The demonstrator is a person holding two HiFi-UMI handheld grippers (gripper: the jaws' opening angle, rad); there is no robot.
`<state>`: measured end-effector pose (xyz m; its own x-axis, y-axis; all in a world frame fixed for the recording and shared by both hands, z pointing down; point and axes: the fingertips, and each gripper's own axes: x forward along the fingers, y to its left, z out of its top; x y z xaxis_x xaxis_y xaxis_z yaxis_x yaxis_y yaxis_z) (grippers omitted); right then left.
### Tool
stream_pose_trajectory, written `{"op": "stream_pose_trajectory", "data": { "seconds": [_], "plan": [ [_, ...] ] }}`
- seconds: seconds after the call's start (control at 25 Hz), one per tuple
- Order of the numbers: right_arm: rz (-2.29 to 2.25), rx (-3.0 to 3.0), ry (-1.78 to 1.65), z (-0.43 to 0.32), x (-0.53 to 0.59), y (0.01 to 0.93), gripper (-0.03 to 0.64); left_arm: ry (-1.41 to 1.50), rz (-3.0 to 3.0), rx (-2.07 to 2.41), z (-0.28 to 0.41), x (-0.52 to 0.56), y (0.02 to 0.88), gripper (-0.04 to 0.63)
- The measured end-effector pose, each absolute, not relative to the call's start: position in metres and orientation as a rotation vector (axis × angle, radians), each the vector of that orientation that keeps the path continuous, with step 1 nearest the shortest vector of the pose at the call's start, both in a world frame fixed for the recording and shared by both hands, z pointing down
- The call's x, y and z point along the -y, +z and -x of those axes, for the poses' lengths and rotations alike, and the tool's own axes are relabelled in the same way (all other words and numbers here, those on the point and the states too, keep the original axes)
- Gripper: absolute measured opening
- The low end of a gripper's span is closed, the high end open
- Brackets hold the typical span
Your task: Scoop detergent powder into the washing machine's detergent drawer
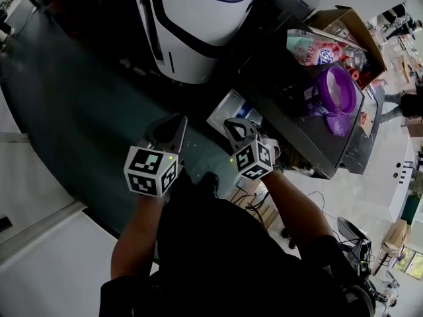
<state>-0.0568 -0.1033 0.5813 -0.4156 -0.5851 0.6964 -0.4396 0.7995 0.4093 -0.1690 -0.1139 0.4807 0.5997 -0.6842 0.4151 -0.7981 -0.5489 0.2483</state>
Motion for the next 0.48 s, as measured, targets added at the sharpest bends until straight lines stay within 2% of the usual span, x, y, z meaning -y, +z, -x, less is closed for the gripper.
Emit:
{"op": "stream_pose_trajectory", "data": {
  "seconds": [0.48],
  "plan": [
    [-0.778,2.057,-0.235,0.055,0.1021,0.5781,0.02,0.365,-2.418,1.201,0.1719,0.1106,0.478,0.008]
  ]
}}
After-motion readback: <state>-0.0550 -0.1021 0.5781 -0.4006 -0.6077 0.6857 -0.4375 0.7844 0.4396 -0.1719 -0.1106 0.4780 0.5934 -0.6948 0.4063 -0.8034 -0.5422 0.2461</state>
